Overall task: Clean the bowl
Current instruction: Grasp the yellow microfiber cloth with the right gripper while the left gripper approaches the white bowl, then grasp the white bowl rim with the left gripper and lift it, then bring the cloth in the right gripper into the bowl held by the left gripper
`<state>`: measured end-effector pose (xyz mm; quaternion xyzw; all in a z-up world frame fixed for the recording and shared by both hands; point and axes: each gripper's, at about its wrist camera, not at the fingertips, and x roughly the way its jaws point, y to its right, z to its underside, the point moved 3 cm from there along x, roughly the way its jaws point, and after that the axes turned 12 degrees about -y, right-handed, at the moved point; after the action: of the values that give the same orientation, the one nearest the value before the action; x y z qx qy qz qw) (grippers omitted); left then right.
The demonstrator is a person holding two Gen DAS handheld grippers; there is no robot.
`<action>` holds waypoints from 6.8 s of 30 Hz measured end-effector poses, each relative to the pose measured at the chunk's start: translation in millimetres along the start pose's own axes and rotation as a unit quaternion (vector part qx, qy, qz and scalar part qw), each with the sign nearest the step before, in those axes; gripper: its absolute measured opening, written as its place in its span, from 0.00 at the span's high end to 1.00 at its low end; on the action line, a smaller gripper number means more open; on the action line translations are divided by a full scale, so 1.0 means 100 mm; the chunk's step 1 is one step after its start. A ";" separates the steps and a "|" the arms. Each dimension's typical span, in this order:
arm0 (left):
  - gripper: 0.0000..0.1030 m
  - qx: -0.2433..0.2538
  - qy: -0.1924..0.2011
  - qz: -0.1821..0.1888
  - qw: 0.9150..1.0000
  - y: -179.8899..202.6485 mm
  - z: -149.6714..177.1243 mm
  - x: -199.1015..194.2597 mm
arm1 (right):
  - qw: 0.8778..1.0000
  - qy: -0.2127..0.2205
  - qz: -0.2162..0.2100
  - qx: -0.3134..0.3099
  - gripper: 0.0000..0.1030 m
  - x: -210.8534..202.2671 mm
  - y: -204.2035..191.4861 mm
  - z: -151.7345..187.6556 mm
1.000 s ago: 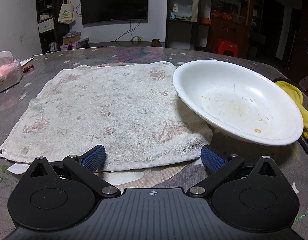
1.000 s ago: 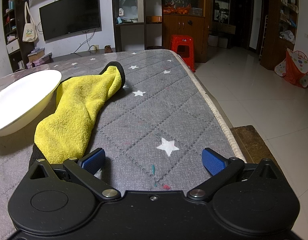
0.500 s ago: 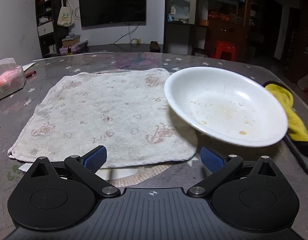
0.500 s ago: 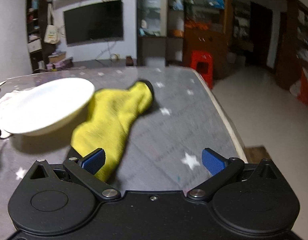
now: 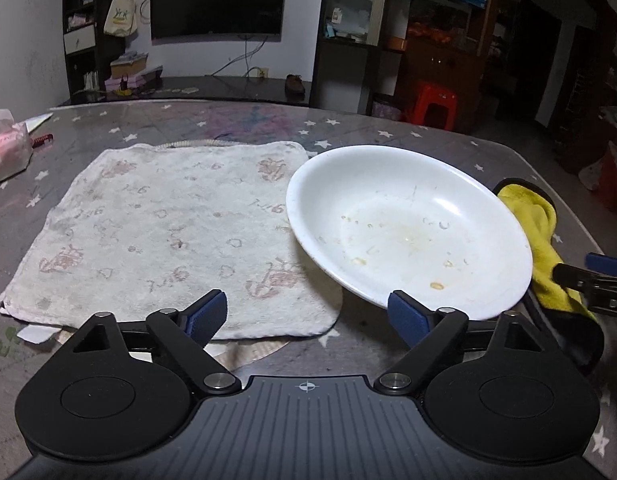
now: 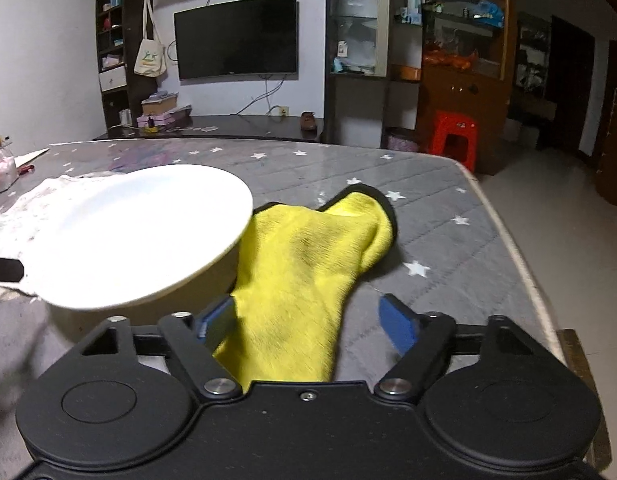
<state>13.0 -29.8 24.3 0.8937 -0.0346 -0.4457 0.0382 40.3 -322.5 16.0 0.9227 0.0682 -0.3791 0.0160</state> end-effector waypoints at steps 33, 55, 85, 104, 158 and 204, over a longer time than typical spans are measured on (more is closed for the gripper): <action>0.25 -0.012 -0.014 0.012 1.000 0.34 0.03 -0.04 | 0.999 -0.029 -0.010 -0.023 0.76 0.16 -0.30 0.10; 0.27 -0.079 -0.059 0.059 0.993 0.39 0.07 0.01 | 1.000 -0.021 -0.013 -0.013 0.76 -0.11 -0.38 0.42; 0.31 0.291 0.037 -0.005 0.956 1.15 0.27 0.00 | 0.999 -0.020 -0.025 -0.024 0.76 -0.20 -0.47 0.51; 0.74 0.344 0.007 0.030 0.938 1.15 0.26 0.16 | 0.997 -0.022 -0.043 -0.055 0.76 -0.15 -0.53 0.44; 0.79 0.443 -0.070 0.136 0.883 1.26 0.30 0.08 | 0.987 -0.014 -0.044 -0.153 0.76 0.06 -0.71 0.17; 0.79 0.508 -0.082 0.205 0.832 1.38 0.30 0.09 | 0.967 0.002 -0.043 -0.252 0.76 -0.12 -0.78 0.30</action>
<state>-9.8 -169.2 12.8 0.7196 -0.4419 -0.4187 -0.3340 0.3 -249.0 4.3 0.8856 0.2013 -0.3486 0.2318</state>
